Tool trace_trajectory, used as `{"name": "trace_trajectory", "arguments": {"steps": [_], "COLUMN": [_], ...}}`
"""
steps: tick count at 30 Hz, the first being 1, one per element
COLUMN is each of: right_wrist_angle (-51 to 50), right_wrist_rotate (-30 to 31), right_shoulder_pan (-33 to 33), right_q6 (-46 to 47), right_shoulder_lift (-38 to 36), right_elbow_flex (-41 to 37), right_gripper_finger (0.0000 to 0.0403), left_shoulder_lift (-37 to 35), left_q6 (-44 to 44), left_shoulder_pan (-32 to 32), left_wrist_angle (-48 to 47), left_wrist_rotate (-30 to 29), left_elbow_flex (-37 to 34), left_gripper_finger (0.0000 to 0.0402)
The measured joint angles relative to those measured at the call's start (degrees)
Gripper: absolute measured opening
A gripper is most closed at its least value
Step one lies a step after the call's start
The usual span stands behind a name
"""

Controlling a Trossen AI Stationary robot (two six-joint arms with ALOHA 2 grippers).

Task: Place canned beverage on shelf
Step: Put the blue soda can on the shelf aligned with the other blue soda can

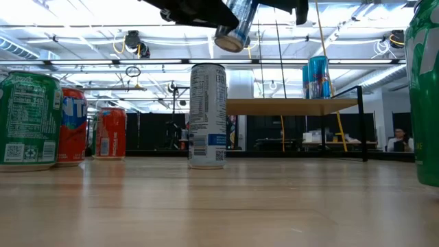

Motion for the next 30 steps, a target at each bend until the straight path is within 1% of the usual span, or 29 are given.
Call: {"name": "trace_trajectory", "arguments": {"steps": [4, 10, 15, 19, 24, 27, 30], "right_wrist_angle": [0.6, 4.2, 6.5, 6.8, 7.3, 7.2, 7.1], "right_wrist_rotate": [-1.2, -0.6, 1.3, 2.0, 1.9, 1.9, 1.9], "right_shoulder_pan": [0.1, 0.1, 0.1, -0.1, -0.8, -1.0, -1.0], "right_q6": [0.3, -0.6, -1.1, -0.4, 1.1, 1.5, 0.9], "right_shoulder_lift": [0.0, 0.0, 0.1, 0.1, 0.7, 1.0, 1.2], "right_elbow_flex": [0.0, 0.0, 0.0, 0.0, 0.0, 0.0, 0.0], "right_gripper_finger": [0.0205, 0.0205, 0.0205, 0.0205, 0.0205, 0.0206, 0.0207], "left_shoulder_lift": [0.0, 0.0, -0.1, -0.1, 0.9, 1.8, 1.9], "left_q6": [0.6, 0.7, 0.5, 0.5, 0.7, 0.5, 0.5], "left_shoulder_pan": [0.8, 1.4, 2.0, 2.5, 3.1, 3.9, 4.2], "left_wrist_angle": [2.4, 7.9, 8.5, 8.3, 9.8, 10.1, 9.9], "left_wrist_rotate": [4.8, 5.0, 4.4, 3.7, 5.6, 6.8, 7.0], "left_elbow_flex": [0.0, 0.0, 0.0, 0.1, 0.1, 0.1, 0.1], "left_gripper_finger": [0.0366, 0.0368, 0.0365, 0.0337, 0.0291, 0.0278, 0.0274]}}
